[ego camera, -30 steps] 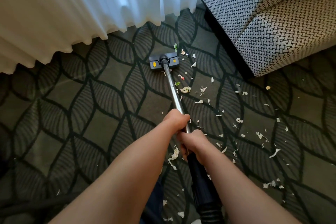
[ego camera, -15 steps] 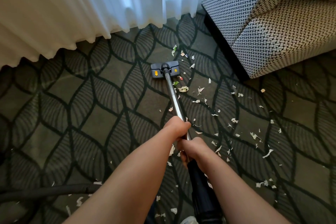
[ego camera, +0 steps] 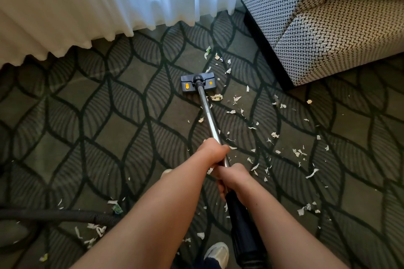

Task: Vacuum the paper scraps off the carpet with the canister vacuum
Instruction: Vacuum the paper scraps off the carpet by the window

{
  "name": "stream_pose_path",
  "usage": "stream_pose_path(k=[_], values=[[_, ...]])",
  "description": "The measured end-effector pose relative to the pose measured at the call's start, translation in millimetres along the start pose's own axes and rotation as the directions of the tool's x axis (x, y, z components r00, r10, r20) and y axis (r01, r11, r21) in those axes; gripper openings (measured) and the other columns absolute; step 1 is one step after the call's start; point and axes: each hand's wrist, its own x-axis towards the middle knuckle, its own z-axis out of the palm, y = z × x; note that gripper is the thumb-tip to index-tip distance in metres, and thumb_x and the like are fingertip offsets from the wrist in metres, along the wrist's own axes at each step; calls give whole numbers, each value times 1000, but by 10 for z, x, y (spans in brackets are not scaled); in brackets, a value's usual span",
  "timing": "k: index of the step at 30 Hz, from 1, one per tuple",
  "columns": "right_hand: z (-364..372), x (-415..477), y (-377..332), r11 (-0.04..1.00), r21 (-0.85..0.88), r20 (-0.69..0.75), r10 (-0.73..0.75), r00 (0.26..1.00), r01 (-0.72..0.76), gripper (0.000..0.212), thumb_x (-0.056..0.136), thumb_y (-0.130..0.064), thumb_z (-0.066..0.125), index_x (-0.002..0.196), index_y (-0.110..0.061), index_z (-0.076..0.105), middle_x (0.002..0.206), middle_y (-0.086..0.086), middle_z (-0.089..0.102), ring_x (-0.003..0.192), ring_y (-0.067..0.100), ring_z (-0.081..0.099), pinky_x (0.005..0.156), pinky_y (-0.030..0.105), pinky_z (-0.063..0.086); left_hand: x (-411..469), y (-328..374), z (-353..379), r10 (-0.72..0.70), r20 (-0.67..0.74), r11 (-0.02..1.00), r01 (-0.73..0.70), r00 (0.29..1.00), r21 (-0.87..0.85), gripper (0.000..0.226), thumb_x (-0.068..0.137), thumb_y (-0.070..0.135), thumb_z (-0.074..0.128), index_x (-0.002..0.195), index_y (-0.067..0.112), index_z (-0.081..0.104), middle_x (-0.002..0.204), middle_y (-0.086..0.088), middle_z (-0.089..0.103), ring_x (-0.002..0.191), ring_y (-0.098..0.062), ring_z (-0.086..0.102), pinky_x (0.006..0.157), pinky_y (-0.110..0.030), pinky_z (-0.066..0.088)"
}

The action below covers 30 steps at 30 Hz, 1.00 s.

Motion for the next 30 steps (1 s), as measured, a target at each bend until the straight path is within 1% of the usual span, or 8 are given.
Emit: stream_pose_path(k=[3, 5, 7, 12, 16, 19, 22, 30], values=[[-5, -38, 155, 999, -34, 11, 2, 1000, -2, 19, 87, -14, 52, 72, -2, 54, 41, 7, 48, 33, 20, 44, 41, 22, 39, -86, -65, 115, 5, 1, 1000, -5, 1000, 17, 32, 91, 32, 54, 107, 4, 58, 112, -15, 64, 103, -32, 62, 88, -35, 52], [-22, -68, 235, 999, -36, 6, -5, 1000, 5, 20, 86, -13, 52, 70, -2, 54, 41, 8, 48, 33, 20, 45, 43, 24, 39, -148, -87, 172, 5, 0, 1000, -5, 1000, 22, 23, 91, 32, 55, 95, 9, 55, 106, -13, 65, 99, -31, 64, 85, -34, 53], [-43, -104, 288, 999, -42, 3, -15, 1000, 15, 21, 85, -15, 52, 68, -2, 54, 40, 7, 48, 33, 20, 45, 47, 26, 41, -205, -93, 206, 3, -2, 1000, -3, 1000, 20, 23, 90, 33, 55, 92, 10, 53, 96, -11, 62, 96, -31, 64, 83, -33, 51], [-120, -223, 488, 1000, -28, 16, 7, 1000, -7, 22, 85, -13, 52, 66, -2, 53, 40, 8, 46, 33, 18, 43, 43, 22, 39, -368, -135, 368, -24, 30, 1000, 24, 999, 8, 26, 90, 34, 55, 83, 9, 51, 90, -10, 61, 84, -29, 63, 81, -34, 53], [-178, -266, 664, 999, -1, 32, 44, 999, -44, 17, 87, -14, 55, 74, -2, 55, 41, 7, 46, 34, 18, 43, 43, 23, 38, -470, -183, 531, -32, 41, 999, 32, 999, 11, 26, 92, 33, 53, 88, 8, 50, 80, -7, 57, 77, -28, 59, 76, -33, 53], [-218, -265, 786, 999, -25, 27, 40, 999, -40, 13, 84, -13, 56, 80, 0, 57, 43, 8, 49, 35, 19, 45, 44, 24, 40, -534, -202, 620, -36, 46, 999, 36, 998, 12, 26, 92, 32, 54, 82, 9, 48, 77, -6, 55, 77, -28, 60, 79, -35, 54], [-255, -282, 886, 998, -47, 33, 30, 999, -28, 12, 82, -9, 54, 75, 0, 57, 44, 10, 50, 38, 21, 46, 46, 27, 41, -596, -214, 690, -40, 49, 999, 39, 998, 12, 31, 92, 32, 54, 71, 13, 41, 73, -4, 53, 82, -29, 63, 84, -39, 57], [-204, -364, 1069, 998, -58, 52, 29, 998, -26, 9, 80, -7, 51, 74, -1, 54, 44, 10, 47, 38, 21, 44, 48, 28, 41, -763, -329, 768, -30, 45, 999, 28, 999, 41, 32, 91, 33, 55, 70, 11, 46, 79, -6, 55, 82, -28, 60, 82, -35, 55]])
